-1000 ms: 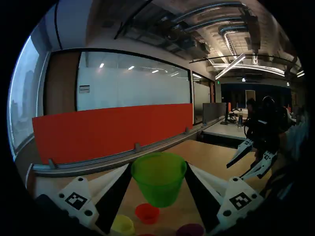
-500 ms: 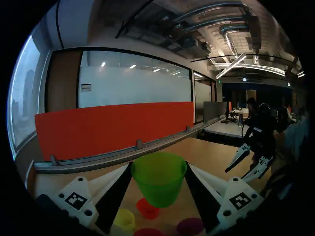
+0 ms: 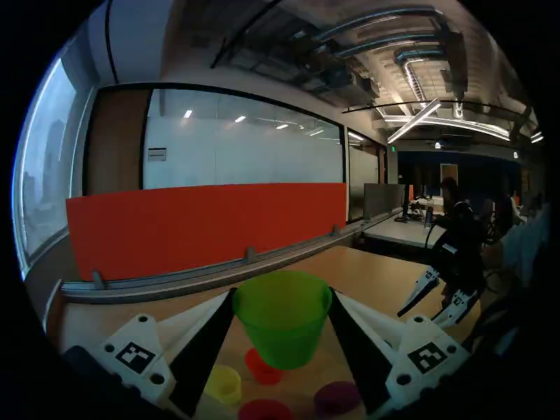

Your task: Pour water

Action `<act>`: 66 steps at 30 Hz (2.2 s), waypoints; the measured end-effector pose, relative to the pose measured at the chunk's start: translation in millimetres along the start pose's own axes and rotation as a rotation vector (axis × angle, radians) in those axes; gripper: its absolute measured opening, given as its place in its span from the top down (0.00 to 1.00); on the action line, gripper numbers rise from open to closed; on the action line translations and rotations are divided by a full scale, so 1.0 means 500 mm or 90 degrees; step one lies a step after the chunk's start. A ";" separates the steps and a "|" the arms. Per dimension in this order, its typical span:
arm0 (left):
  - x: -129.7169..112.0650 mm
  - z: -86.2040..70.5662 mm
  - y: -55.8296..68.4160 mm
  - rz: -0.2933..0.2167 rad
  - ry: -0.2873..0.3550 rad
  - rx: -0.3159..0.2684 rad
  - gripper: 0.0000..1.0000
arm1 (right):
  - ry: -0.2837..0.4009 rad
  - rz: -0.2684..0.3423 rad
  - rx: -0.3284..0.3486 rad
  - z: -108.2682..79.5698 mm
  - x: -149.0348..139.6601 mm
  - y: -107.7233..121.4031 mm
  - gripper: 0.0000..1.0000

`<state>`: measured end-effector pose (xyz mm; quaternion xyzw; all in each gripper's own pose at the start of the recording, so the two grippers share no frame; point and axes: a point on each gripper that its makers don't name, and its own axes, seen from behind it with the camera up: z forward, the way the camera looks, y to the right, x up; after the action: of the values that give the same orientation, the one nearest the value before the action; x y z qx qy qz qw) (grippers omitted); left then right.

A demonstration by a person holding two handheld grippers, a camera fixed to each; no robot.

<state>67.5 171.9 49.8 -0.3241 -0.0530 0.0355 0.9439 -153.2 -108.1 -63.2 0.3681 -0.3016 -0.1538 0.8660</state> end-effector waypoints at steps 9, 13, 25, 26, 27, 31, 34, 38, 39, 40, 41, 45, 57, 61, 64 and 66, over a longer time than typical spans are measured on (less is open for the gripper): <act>0.000 -0.007 0.001 0.000 0.001 0.000 0.10 | -0.026 -0.002 -0.001 0.035 -0.024 0.003 0.00; 0.002 -0.013 0.001 0.001 0.002 -0.001 0.10 | -0.031 -0.005 0.001 0.053 -0.026 0.001 0.00; 0.001 -0.024 -0.004 0.000 0.001 -0.002 0.10 | -0.035 -0.009 0.005 0.108 -0.017 -0.005 0.00; 0.001 -0.025 -0.005 0.000 0.000 -0.002 0.10 | -0.034 -0.009 0.005 0.111 -0.016 -0.005 0.00; 0.001 -0.025 -0.005 0.001 -0.001 -0.002 0.10 | -0.034 -0.009 0.005 0.113 -0.016 -0.004 0.00; -0.001 -0.027 -0.006 0.000 -0.003 -0.003 0.10 | -0.031 -0.007 0.005 0.118 -0.015 -0.003 0.01; -0.004 -0.028 -0.007 -0.001 -0.005 -0.004 0.10 | -0.028 -0.006 0.004 0.118 -0.016 -0.001 0.08; -0.009 -0.028 -0.006 -0.002 -0.008 -0.005 0.10 | -0.024 -0.007 0.003 0.118 -0.016 0.000 0.08; -0.011 -0.028 -0.006 -0.003 -0.009 -0.005 0.10 | -0.023 -0.008 0.003 0.118 -0.016 0.000 0.09; -0.012 -0.028 -0.006 -0.003 -0.009 -0.005 0.10 | -0.022 -0.008 0.003 0.118 -0.016 -0.001 0.09; -0.013 -0.027 -0.006 -0.004 -0.010 -0.006 0.10 | -0.020 -0.008 0.003 0.118 -0.016 -0.001 0.09; -0.016 -0.025 -0.003 -0.007 -0.011 -0.009 0.10 | -0.013 -0.003 0.003 0.115 -0.015 -0.001 0.09; -0.022 -0.023 0.003 -0.008 -0.013 -0.010 0.10 | 0.076 0.009 -0.011 0.082 0.075 0.019 0.09; -0.020 -0.023 0.006 -0.008 -0.014 -0.011 0.10 | 0.118 0.007 -0.018 0.062 0.125 0.028 0.09; -0.019 -0.024 0.008 -0.008 -0.014 -0.011 0.10 | 0.152 0.003 -0.023 0.046 0.164 0.032 0.09; -0.018 -0.024 0.010 -0.009 -0.013 -0.013 0.10 | 0.174 0.000 -0.027 0.035 0.189 0.035 0.09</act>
<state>59.9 167.6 36.7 -0.3327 -0.0652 0.0319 0.9402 -90.9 -151.9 -2.1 0.3676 -0.1773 -0.1085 0.9064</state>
